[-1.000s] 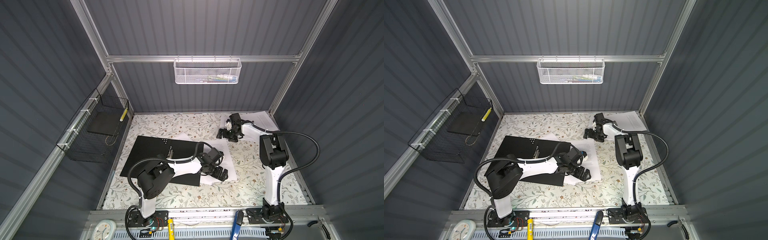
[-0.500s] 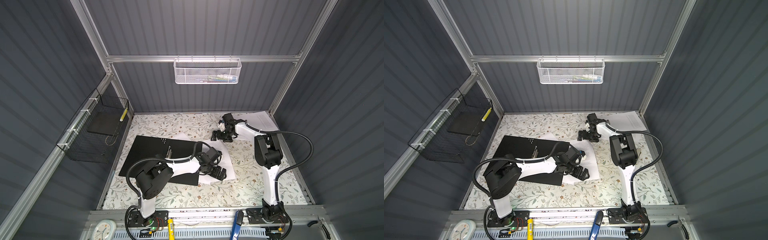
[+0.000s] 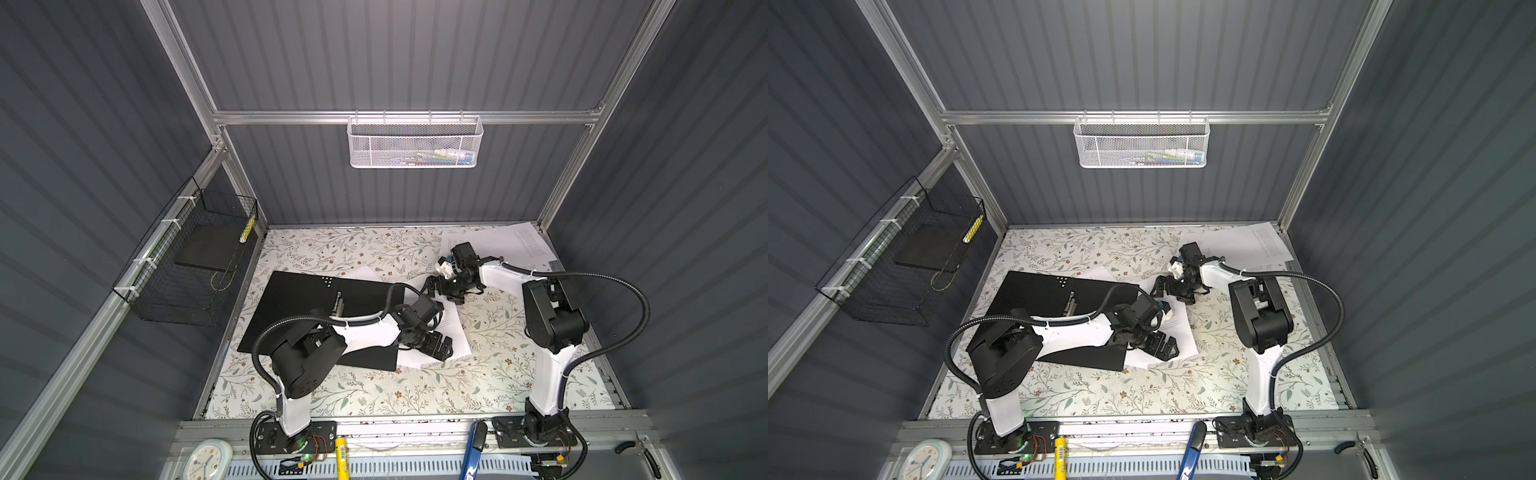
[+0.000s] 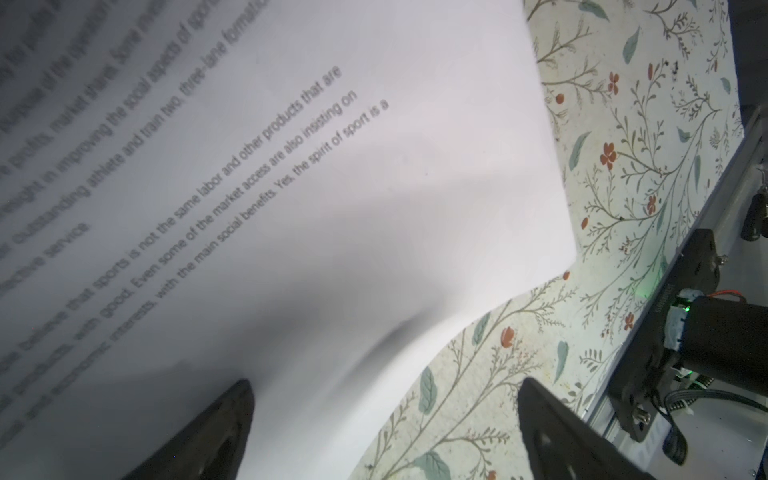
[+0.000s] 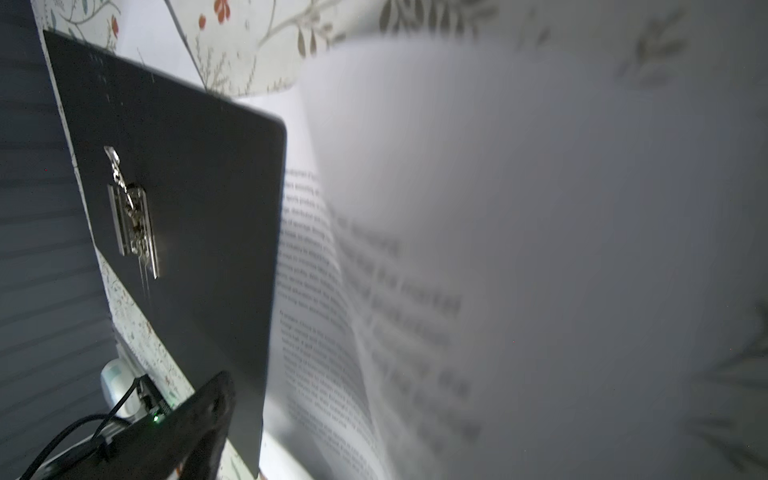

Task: Put the files into the folder

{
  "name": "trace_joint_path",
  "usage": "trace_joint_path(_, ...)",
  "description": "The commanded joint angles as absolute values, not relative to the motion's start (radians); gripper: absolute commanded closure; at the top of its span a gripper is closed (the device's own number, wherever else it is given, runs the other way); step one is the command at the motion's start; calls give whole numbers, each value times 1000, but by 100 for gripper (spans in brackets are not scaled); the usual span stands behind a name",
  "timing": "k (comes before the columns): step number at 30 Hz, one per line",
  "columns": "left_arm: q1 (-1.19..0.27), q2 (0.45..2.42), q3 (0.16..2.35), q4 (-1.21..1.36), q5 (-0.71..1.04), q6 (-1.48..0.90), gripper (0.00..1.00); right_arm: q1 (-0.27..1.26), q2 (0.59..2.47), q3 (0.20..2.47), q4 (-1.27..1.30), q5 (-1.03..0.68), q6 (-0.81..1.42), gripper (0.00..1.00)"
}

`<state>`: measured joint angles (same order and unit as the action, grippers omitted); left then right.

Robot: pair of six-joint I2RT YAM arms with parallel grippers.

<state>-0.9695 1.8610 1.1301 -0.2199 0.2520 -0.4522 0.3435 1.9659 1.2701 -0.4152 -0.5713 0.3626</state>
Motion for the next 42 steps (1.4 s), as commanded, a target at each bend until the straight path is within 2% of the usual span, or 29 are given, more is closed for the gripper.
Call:
trace_joint_path(1,-949,1894,1080,-299,231,-437,0,339,1894,1152,-327,-626,438,1)
trace_joint_path(9,-936,1881,1066,-293,237,-434,0,326,1763,912,-107,-695,527,1)
trace_joint_path(16,-928,1877,1060,-293,238,-440,0,317,1672,826,-84,-622,532,17)
trace_joint_path(18,-927,1879,1061,-294,238,-440,0,315,1656,820,-102,-617,517,18)
trace_joint_path(24,-925,1876,1063,-321,240,-418,0,312,1612,797,-140,-656,452,10)
trace_joint_path(30,-921,1865,1057,-331,244,-403,0,307,1634,787,-108,-714,448,18)
trace_joint_path(37,-921,1848,1041,-302,264,-406,0,308,1692,796,-87,-701,446,26)
trace_joint_path(42,-921,1844,1037,-298,266,-403,0,308,1709,802,-77,-694,455,36)
